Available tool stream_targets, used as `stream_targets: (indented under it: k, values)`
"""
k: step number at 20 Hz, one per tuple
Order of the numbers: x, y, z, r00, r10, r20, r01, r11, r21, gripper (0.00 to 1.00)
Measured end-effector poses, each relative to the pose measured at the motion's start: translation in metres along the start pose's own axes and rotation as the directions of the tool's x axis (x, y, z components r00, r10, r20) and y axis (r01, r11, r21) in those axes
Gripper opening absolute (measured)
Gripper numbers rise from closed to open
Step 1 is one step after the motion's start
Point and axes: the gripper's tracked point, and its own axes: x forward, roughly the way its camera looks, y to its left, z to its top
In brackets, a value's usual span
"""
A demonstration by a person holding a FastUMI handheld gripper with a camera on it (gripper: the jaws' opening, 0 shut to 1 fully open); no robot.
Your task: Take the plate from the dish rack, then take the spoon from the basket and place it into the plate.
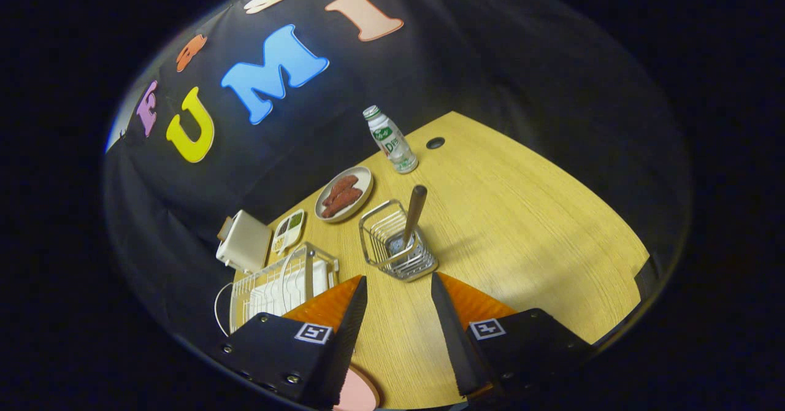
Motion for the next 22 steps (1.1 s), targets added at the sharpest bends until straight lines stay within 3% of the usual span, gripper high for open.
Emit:
stream_targets:
  k: [4, 8, 9, 10, 13, 15, 18, 19, 22]
  values:
    - [0.027, -0.008, 0.024, 0.992, -0.072, 0.108, 0.066, 0.996, 0.055, 0.67]
    - [0.064, -0.008, 0.033, 0.987, -0.1, 0.127, 0.086, 0.989, 0.118, 0.65]
    - [0.071, -0.01, 0.036, 0.986, -0.115, 0.125, 0.098, 0.987, 0.129, 0.62]
    - [0.076, -0.011, 0.036, 0.985, -0.119, 0.126, 0.102, 0.985, 0.139, 0.52]
    - [0.095, -0.018, 0.038, 0.98, -0.154, 0.122, 0.135, 0.979, 0.153, 0.49]
    - [0.098, -0.02, 0.038, 0.977, -0.167, 0.129, 0.146, 0.976, 0.163, 0.21]
    - [0.1, -0.021, 0.042, 0.973, -0.193, 0.127, 0.168, 0.969, 0.184, 0.2]
    - [0.106, -0.017, 0.043, 0.976, -0.177, 0.128, 0.151, 0.971, 0.186, 0.11]
    - [0.1, -0.015, 0.043, 0.977, -0.165, 0.133, 0.142, 0.976, 0.165, 0.11]
